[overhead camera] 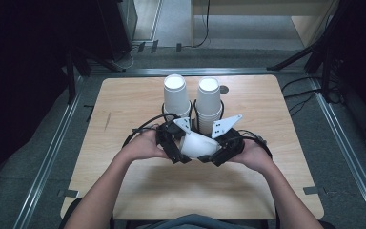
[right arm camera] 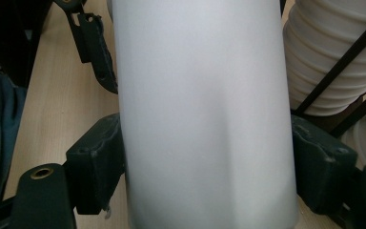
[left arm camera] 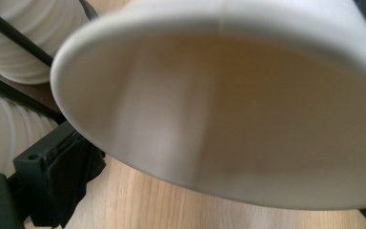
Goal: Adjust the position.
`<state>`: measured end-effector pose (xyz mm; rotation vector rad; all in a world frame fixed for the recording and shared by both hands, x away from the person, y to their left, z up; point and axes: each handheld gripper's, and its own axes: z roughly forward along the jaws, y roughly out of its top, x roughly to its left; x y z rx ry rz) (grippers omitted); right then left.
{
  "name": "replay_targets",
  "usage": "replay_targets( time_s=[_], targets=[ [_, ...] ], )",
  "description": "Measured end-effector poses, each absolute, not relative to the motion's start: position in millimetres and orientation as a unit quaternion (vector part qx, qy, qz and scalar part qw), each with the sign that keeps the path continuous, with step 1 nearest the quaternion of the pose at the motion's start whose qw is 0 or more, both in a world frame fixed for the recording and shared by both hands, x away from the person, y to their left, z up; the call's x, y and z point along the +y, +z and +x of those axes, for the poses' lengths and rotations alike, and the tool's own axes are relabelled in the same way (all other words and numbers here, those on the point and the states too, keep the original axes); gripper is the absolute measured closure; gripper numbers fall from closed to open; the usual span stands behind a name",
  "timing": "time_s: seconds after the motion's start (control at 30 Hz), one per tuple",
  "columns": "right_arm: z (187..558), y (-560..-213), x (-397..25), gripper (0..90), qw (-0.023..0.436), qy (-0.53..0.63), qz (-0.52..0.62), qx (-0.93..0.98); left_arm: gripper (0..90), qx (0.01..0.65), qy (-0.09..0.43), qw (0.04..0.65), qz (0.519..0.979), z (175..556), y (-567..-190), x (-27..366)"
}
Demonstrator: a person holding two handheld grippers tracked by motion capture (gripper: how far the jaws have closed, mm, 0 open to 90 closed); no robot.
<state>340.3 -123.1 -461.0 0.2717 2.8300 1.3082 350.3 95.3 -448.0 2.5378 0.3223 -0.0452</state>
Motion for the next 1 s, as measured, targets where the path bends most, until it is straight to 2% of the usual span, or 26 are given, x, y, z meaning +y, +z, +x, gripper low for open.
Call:
replay_targets(
  time_s=[0.13, 0.57, 1.0],
  targets=[
    [340, -458, -125, 21.5, 0.005, 0.43, 0.09, 0.898, 0.6, 0.125, -0.002, 0.303, 0.945, 348, -448, 99],
    [339, -456, -130, 21.4, 0.0, 0.456, 0.089, 0.885, 0.6, 0.156, -0.051, 0.383, 0.909, 348, -448, 108],
    [337, -458, -120, 21.3, -0.005, 0.458, 0.076, 0.886, 1.8, 0.161, -0.074, 0.404, 0.897, 349, -448, 106]
  ],
)
